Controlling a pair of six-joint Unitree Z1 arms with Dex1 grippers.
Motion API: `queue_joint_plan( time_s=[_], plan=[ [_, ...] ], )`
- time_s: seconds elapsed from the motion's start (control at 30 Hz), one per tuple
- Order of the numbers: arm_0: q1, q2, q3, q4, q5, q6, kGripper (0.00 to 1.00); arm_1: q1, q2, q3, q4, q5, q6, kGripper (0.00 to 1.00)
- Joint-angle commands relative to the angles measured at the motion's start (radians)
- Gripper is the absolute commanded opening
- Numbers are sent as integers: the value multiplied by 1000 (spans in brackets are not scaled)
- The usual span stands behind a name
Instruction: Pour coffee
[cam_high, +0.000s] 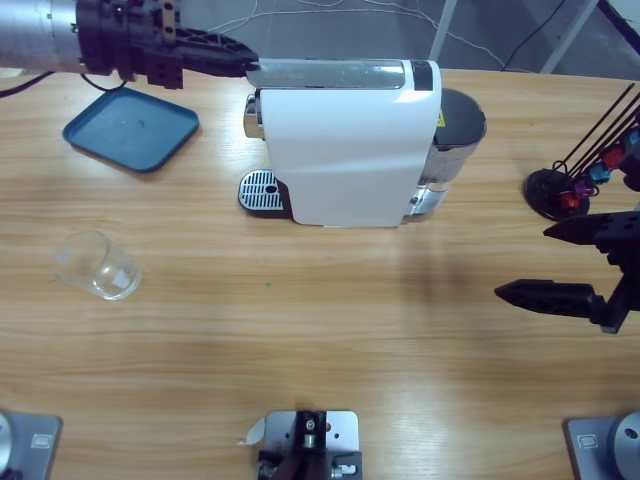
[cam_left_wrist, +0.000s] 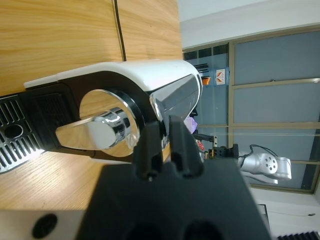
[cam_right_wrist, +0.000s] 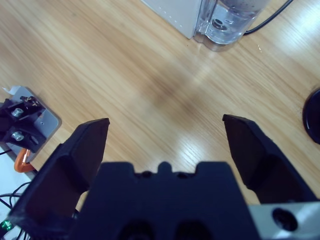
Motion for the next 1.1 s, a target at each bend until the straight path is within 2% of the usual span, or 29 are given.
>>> queue_joint_plan(
  time_s=[0.03,0.3,0.4,0.43,0.47,0.5,0.57,0.63,0.7,0.73,0.77,0.83,0.9,1.0,1.1],
  plan=[
    [-63,-50,-79,-22,-6,0,0,-10,-64,32,1,-27,-1,1000],
    [-108,-100,-283,81,30,7,0,-10,-54,31,-5,-31,-1,1000],
    [-158,-118,-342,102,76,133,0,-10,-64,10,26,-72,-21,1000],
    [-175,-132,-347,107,94,210,173,-10,-64,-6,42,-124,-33,1000],
    [-190,-152,-341,119,126,286,483,-10,-64,-16,42,-179,-28,1000],
    [-209,-196,-317,142,214,417,553,-10,-66,-21,42,-234,-13,1000],
    [-245,-261,-302,253,365,604,552,-47,-68,-22,52,-349,39,1000],
    [-302,-315,-301,426,557,796,549,-107,-84,-20,58,-380,66,1000],
    [-361,-351,-260,515,706,920,561,-172,-98,-5,49,-382,86,1000],
    [-382,-366,-227,519,744,963,675,-204,-107,4,41,-382,87,1000],
    [-403,-379,-193,519,784,1015,836,-253,-116,15,31,-382,87,1000],
    [-433,-404,-116,530,868,1130,964,-348,-129,23,15,-386,83,1000],
    [-438,-444,-38,542,878,1129,970,-458,-145,63,-75,-374,79,1000],
    [-438,-509,66,534,876,1087,1000,-560,-131,116,-212,-304,70,994],
    [-438,-557,137,531,876,1047,1000,-596,-61,129,-285,-272,57,847]
  ],
)
